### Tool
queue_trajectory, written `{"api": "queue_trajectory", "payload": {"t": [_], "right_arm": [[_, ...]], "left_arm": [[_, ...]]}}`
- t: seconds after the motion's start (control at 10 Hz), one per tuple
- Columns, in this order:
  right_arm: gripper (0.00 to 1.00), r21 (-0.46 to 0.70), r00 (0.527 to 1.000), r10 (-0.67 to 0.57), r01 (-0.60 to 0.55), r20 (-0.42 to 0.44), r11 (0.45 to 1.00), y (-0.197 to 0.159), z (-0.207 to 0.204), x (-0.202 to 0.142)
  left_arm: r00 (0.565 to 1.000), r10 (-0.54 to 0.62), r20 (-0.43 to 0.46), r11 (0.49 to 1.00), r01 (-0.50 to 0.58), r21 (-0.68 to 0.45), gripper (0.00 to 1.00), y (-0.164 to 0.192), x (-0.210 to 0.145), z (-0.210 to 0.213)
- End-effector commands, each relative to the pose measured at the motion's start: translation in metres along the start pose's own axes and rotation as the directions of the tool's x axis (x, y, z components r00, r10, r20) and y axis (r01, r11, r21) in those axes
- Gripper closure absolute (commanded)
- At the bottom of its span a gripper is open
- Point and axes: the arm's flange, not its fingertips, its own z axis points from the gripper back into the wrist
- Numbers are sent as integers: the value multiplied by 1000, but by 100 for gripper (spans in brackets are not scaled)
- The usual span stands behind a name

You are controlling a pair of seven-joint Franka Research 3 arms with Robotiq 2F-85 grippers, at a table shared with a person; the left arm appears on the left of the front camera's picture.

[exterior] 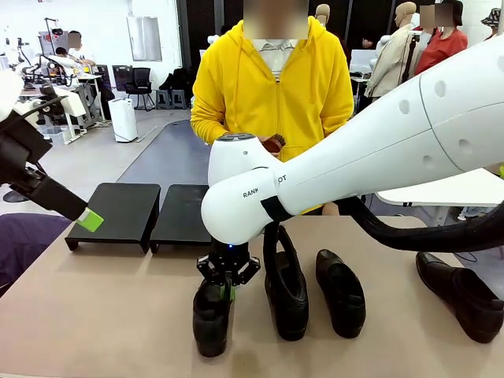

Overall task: Organize the shoes by placing them on the stand.
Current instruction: Pick up one Shoe and place it in the middle of the table.

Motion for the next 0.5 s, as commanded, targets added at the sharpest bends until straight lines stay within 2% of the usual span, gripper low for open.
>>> {"api": "queue_trajectory", "payload": {"t": [0.0,0.2,0.4], "right_arm": [[0,34,999,38,-37,-17,999,0,9,1],[0,50,997,76,-75,-14,996,-6,18,-5],[0,87,989,147,-146,-5,986,-17,49,-21]], "left_arm": [[1000,-5,3,1000,6,-21,0,0,-1,0],[1000,-5,3,1000,6,-21,0,0,-1,0],[1000,-5,3,1000,6,-21,0,0,-1,0]]}}
